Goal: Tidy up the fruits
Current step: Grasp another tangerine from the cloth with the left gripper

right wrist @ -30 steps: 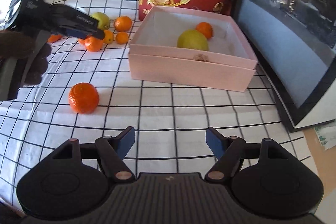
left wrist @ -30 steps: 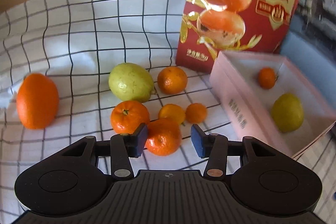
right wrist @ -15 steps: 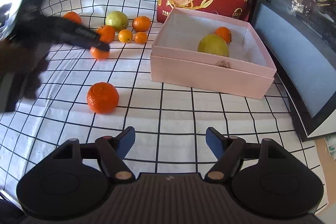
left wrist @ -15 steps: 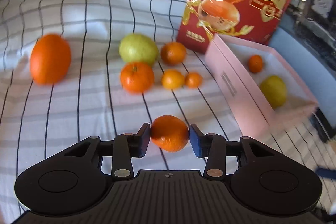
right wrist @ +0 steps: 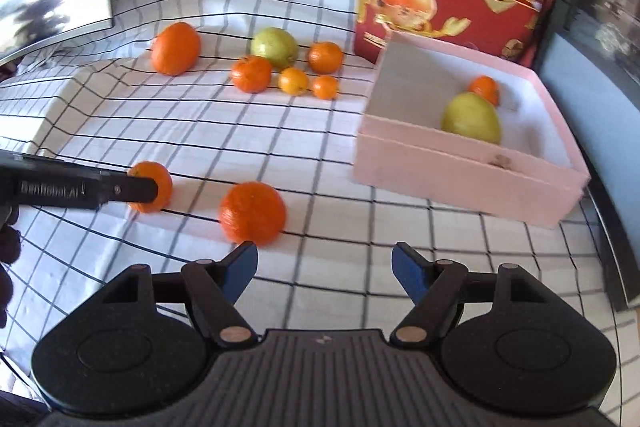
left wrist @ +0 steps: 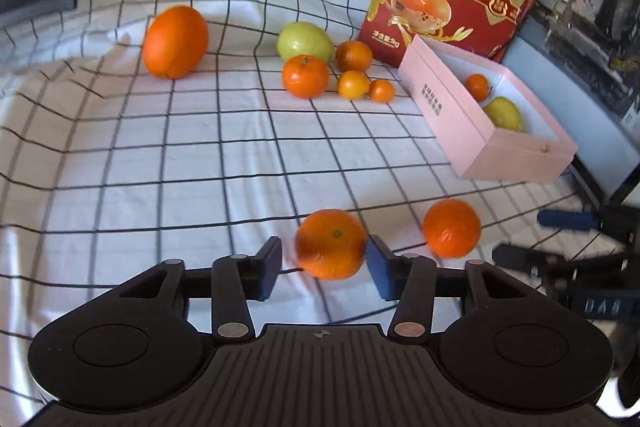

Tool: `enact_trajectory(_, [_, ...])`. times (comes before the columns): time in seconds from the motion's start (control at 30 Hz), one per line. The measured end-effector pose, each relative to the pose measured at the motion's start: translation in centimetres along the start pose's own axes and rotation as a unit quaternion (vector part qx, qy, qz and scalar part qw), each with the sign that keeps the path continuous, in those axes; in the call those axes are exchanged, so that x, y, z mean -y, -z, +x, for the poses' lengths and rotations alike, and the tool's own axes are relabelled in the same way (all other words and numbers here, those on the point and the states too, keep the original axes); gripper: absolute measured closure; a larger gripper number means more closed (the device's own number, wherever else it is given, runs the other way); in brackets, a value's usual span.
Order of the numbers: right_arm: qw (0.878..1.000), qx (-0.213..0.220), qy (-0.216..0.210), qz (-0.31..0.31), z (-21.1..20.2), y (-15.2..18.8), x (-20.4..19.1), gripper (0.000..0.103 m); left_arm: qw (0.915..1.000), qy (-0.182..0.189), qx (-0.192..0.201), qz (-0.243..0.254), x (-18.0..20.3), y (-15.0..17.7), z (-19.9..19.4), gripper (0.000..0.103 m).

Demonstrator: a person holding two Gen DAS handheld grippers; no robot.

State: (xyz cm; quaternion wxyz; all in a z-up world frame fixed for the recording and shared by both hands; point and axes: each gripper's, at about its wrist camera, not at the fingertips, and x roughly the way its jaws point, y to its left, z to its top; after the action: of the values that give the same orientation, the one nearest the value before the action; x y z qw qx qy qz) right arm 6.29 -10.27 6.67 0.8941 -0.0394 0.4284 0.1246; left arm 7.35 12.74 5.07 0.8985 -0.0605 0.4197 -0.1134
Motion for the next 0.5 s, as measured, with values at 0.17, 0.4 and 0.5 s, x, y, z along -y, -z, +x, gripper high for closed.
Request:
enact_trajectory(0.17, [1.000,0.013,-0.013,-0.020,0.3,-1.2,-1.1,0.028,0.9997,-0.006,0.005,0.023,0.6,0.2,-1.0,0.053])
enact_trajectory(0.4, [0.999,0.019,-0.018,-0.025,0.6,-1.8,-1.4,0.028,0.9994,0.000,-0.005,0.035,1.6,-0.3,0.1,0.053])
enact_trajectory(0.5, [0.999,0.005,-0.019,-0.030,1.0,-1.9,-1.1,0.028,0.9984,-0.017,-0.029,0.046,2.0,-1.1,1.5,0.053])
